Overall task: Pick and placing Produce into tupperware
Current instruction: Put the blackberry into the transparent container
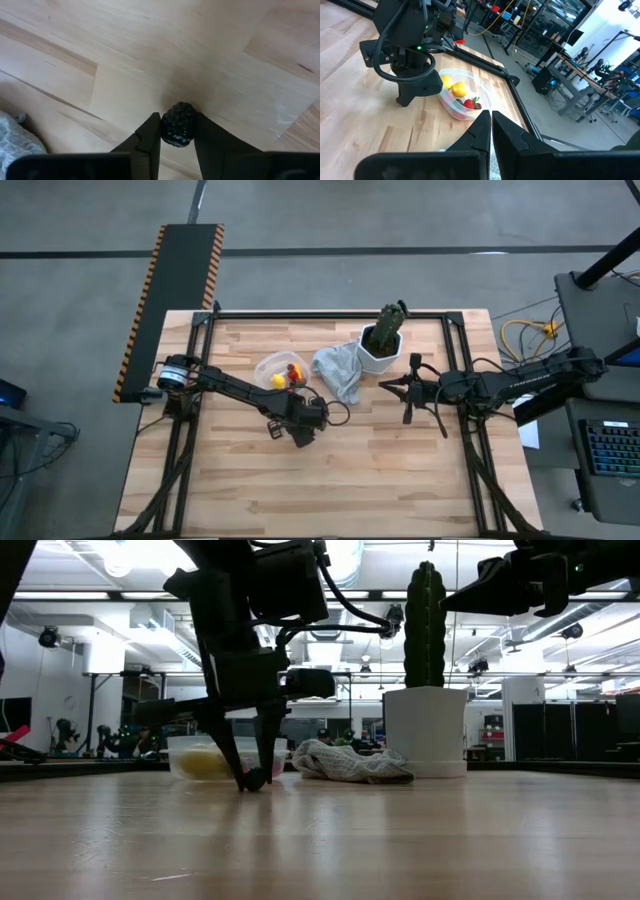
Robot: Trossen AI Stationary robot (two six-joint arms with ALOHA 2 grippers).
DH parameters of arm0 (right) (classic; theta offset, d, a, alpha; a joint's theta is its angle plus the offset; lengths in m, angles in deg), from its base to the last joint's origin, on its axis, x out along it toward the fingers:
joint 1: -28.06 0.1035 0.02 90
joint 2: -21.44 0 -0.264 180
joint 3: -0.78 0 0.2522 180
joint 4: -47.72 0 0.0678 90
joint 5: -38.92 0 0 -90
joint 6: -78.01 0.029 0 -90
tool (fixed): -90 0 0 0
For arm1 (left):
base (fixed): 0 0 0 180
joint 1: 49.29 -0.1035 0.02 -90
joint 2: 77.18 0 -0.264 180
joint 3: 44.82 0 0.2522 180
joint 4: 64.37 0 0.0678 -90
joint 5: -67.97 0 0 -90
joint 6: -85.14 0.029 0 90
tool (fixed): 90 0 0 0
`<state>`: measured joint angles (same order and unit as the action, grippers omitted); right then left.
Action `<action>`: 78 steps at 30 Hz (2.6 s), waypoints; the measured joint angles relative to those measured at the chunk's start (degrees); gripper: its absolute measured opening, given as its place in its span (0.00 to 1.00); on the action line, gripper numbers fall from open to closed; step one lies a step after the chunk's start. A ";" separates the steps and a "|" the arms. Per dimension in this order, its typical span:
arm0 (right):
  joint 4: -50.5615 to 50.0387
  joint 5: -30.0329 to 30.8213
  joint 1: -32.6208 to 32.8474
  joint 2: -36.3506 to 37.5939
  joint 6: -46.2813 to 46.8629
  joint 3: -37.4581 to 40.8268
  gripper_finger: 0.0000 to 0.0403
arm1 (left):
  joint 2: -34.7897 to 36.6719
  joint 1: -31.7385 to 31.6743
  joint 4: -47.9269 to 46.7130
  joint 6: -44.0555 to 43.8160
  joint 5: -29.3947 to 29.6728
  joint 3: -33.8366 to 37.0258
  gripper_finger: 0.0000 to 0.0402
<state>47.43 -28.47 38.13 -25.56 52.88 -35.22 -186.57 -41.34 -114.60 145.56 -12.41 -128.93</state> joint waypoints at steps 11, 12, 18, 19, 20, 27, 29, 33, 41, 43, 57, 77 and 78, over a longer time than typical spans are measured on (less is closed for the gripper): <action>-0.02 0.00 0.01 -0.01 -0.13 0.00 0.02 | 0.10 0.16 0.44 -0.30 2.65 -0.04 0.17; -0.02 0.00 0.02 -0.02 -0.13 0.00 0.02 | 0.11 0.17 0.48 -0.58 3.00 -0.16 0.17; -0.02 0.00 0.01 0.00 -0.14 0.00 0.02 | 0.16 0.31 0.65 -6.14 7.15 -2.03 0.17; -0.02 0.00 0.01 -0.02 -0.13 0.00 0.02 | 0.17 0.50 0.76 -6.78 7.92 -2.43 0.17; -0.02 0.00 0.02 -0.02 -0.15 0.00 0.02 | 0.20 0.66 0.77 -7.40 8.35 -2.71 0.17; -0.02 0.02 0.01 0.00 0.02 0.00 0.02 | 0.46 1.91 0.33 -7.69 13.10 -3.62 0.17; 0.00 0.02 0.02 -0.01 0.02 0.00 0.02 | 0.46 2.34 0.17 -8.46 14.77 -3.93 0.17; 0.00 0.02 0.02 0.00 0.04 0.00 0.02 | 1.13 2.69 -0.03 -12.20 17.04 -5.38 0.17; 0.05 0.00 0.02 -0.02 0.20 -0.01 0.02 | 4.74 2.64 -1.95 -20.46 20.29 -7.06 0.17; 0.03 0.00 0.02 0.00 0.24 -0.02 0.02 | 6.19 2.49 -4.51 -23.36 21.28 -7.02 0.17; 0.05 0.00 0.02 0.00 0.49 -0.02 0.02 | 10.42 -1.64 -22.22 -40.63 25.50 -4.13 0.17; -0.11 -0.02 0.02 0.00 0.87 -0.02 0.02 | 11.21 -10.54 -24.15 -42.16 19.11 4.53 0.17; -0.16 -0.02 0.02 -0.02 0.87 -0.02 0.02 | 11.21 -10.60 -24.12 -42.16 17.97 4.57 0.17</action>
<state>47.27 -28.49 38.15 -25.58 53.75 -35.24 -175.35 -51.95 -138.72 103.40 5.56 -124.36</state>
